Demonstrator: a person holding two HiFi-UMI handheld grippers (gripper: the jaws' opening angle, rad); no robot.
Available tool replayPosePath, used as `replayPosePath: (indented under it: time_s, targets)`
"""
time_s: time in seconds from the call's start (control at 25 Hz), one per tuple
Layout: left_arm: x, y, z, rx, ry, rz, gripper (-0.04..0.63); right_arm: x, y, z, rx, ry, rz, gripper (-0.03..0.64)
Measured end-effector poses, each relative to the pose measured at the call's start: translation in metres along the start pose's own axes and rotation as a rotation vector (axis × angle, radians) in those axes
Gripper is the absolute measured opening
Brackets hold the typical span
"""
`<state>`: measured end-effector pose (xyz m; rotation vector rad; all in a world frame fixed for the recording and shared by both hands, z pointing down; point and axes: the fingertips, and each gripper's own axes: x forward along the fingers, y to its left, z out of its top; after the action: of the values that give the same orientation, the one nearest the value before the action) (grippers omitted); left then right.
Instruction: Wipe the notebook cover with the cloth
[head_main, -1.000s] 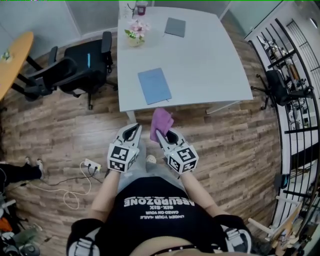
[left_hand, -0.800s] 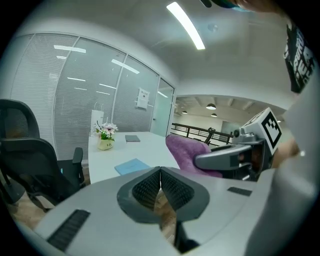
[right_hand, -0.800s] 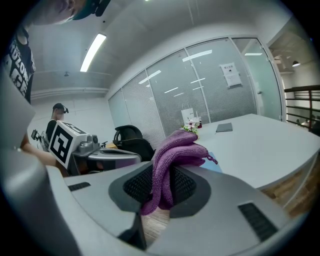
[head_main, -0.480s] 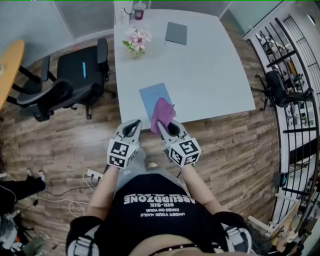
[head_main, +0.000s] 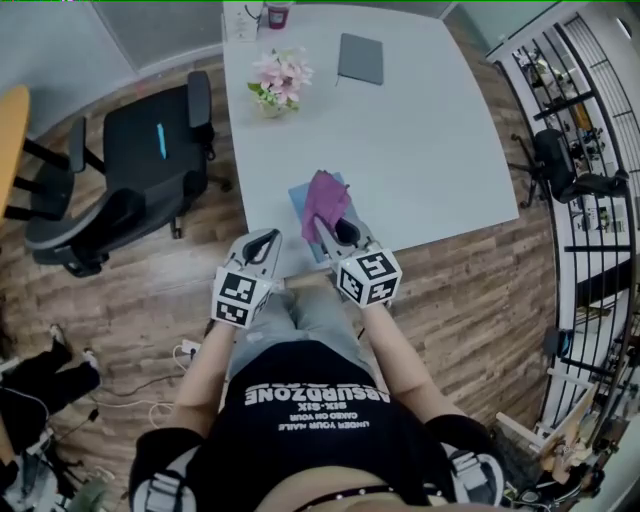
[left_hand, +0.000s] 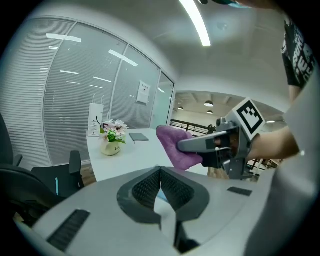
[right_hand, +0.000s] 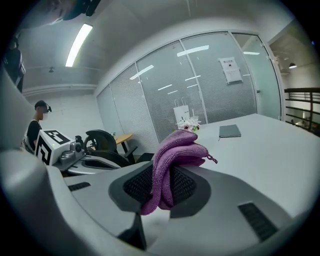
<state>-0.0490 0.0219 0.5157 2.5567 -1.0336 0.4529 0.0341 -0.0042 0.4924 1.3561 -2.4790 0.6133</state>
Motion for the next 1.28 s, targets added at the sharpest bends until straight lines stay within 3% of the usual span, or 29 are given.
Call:
replayPosePath:
  time_s: [0.24, 0.56, 1.0, 1.28]
  targets:
    - [0.031, 0.018, -0.024, -0.049, 0.061, -0.012, 0.017, 0.049, -0.018, -0.033, -0.032, 0.181, 0.042, 0.089]
    - [0.081, 0.003, -0.039, -0.066, 0.183, -0.055, 0.017, 0.089, -0.046, -0.07, -0.109, 0.388, 0.104, 0.089]
    - [0.129, -0.008, -0.083, -0.051, 0.358, -0.093, 0.017, 0.142, -0.066, -0.103, -0.172, 0.525, 0.167, 0.089]
    - [0.148, -0.008, -0.119, -0.079, 0.476, -0.118, 0.017, 0.147, -0.07, -0.107, -0.153, 0.54, 0.189, 0.089]
